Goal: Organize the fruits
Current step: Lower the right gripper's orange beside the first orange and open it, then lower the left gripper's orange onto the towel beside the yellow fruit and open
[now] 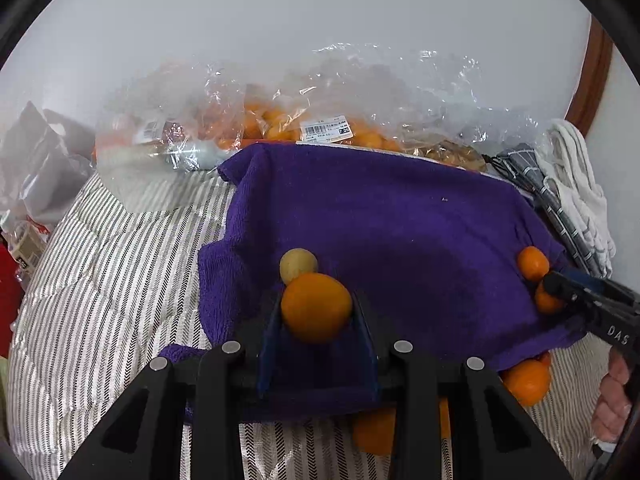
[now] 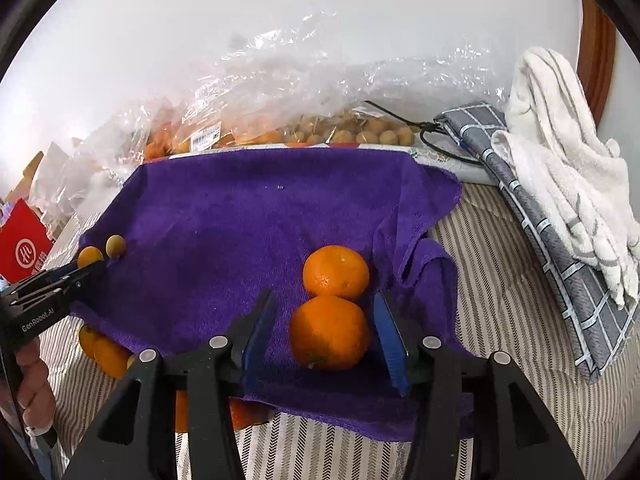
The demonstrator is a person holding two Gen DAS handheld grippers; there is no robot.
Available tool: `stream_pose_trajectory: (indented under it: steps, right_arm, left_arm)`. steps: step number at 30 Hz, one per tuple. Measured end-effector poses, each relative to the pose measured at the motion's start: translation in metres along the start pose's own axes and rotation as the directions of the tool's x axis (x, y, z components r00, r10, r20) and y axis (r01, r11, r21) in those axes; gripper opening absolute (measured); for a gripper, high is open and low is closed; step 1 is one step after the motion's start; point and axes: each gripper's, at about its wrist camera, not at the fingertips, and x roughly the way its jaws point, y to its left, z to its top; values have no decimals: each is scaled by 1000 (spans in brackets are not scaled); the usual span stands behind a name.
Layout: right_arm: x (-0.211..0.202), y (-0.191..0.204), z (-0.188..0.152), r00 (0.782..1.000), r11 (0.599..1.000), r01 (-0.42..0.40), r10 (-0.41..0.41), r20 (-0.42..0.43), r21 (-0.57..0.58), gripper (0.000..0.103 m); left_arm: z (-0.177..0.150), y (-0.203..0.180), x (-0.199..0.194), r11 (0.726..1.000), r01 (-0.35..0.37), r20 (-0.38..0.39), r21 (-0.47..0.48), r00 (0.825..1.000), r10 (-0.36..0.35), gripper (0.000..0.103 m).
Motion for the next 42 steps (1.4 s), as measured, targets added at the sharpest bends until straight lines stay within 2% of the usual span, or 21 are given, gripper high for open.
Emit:
stream_pose_trajectory:
  steps: [10, 14, 22, 27, 31, 36, 39, 42]
  right_arm:
    - [-9, -6, 2, 1000, 1000, 0, -1, 28, 20, 51]
    - [-14, -7, 1, 999, 1000, 0, -1, 42, 25, 51]
    - [-24, -9, 0, 997, 999, -26, 22, 78, 45, 51]
    - [-22, -4, 0, 996, 999, -35, 32, 86, 30, 44]
    - [-27, 3, 2, 995, 999, -43, 41, 93, 18, 42]
    - [-40, 14, 0, 998, 1000, -25, 25, 56, 7, 42]
    - [-52, 16, -12, 998, 999, -30, 31, 58, -20, 41]
    - [-59, 15, -27, 998, 999, -45, 46, 35, -29, 34]
  left_arm:
    - [-1, -2, 0, 1000, 2, 9, 8, 1000, -2, 33]
    - [0, 1, -3, 999, 30, 25, -15, 999, -30, 34]
    - [-4, 12, -17, 994, 77, 90, -71, 993, -71, 36]
    - [-14, 24, -41, 987, 119, 195, -105, 976, -97, 36]
    - [-28, 25, -49, 986, 141, 177, -93, 976, -123, 36]
    - [-43, 21, -59, 989, 146, 155, -41, 978, -138, 36]
    - [-47, 22, -60, 985, 168, 132, -46, 978, -161, 36]
    - [-48, 27, -58, 980, 185, 109, -76, 978, -177, 36]
